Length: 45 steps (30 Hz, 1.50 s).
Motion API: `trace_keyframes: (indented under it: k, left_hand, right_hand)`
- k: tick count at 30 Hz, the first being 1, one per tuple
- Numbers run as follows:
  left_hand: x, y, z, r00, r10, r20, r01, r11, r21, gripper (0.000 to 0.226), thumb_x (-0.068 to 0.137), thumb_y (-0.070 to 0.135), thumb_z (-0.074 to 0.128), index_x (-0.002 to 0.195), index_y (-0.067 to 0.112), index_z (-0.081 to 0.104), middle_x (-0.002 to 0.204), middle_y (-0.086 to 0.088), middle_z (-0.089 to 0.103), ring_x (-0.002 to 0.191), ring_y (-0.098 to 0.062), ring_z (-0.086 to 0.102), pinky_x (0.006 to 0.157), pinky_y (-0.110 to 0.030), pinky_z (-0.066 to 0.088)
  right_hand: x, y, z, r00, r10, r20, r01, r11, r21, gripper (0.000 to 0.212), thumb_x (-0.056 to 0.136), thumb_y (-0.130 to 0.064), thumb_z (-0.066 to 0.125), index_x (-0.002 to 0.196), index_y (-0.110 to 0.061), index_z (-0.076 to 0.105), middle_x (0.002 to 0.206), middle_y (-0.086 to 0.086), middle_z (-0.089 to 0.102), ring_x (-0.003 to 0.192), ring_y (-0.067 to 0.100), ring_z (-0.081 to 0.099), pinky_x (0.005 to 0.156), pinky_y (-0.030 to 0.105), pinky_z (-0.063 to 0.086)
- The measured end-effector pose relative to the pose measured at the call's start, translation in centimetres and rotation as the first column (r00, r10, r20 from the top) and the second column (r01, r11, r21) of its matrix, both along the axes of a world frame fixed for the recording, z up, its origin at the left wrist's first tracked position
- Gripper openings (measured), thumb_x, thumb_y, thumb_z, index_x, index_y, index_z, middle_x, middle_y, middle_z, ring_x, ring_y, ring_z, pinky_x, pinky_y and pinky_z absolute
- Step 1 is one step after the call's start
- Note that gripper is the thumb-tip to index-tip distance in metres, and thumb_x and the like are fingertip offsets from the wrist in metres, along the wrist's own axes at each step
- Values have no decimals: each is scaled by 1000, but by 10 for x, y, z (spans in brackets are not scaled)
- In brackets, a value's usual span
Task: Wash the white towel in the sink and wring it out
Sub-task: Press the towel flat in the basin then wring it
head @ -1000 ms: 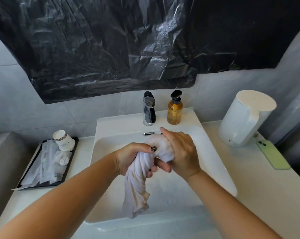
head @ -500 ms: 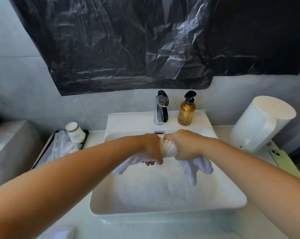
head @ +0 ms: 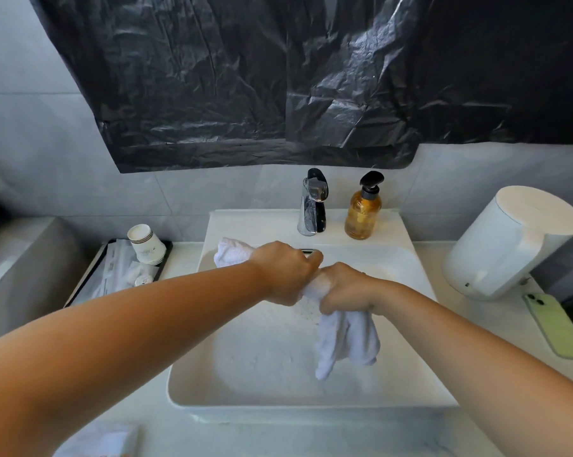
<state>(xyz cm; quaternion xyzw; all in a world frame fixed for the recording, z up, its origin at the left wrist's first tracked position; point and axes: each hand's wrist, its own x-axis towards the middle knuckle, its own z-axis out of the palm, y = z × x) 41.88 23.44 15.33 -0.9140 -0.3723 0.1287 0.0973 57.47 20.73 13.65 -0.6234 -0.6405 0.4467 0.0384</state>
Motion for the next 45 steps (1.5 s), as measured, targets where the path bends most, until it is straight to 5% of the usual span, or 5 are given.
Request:
trace_keyframes:
  k: [9,21,26,33,45]
  left_hand:
    - [-8,-17,-12,961,216,176,-171,956,-237,50,82,38,64,122,18,42,102,-6,66,91,-31,64,68,-32,44]
    - [-24,-11,0,802,571,175,389,-278,-878,89,69,54,76,135,1,49,140,-28,51,125,-37,55,111,-48,39]
    - [-8,-21,7,727,667,162,392,-210,-896,56,68,31,73,114,2,62,84,-6,71,69,-14,64,73,-26,53]
    - [15,-30,20,686,666,294,-88,476,-875,31,84,10,67,56,16,57,47,8,60,45,-7,55,57,-19,48]
    - [9,-50,-39,591,747,304,-256,531,-808,5,72,25,65,73,20,63,54,8,64,49,-8,62,66,-25,55]
  right_hand:
    - [-3,-13,-14,987,85,139,-110,976,185,25,74,-7,60,93,-22,57,91,0,65,86,23,63,68,29,50]
    - [5,-16,40,770,271,578,-620,103,778,21,57,-10,66,77,-10,60,70,3,55,59,23,49,51,27,28]
    - [15,-5,53,645,162,747,-731,-153,665,8,76,-4,55,78,-10,59,67,3,53,58,23,48,54,29,24]
    - [13,-6,36,563,202,801,-815,294,499,44,52,-12,82,91,-10,62,76,5,64,64,26,62,49,31,47]
    - [-8,-11,0,617,392,682,-674,710,203,30,72,-8,63,90,-24,45,98,3,62,87,27,59,65,32,38]
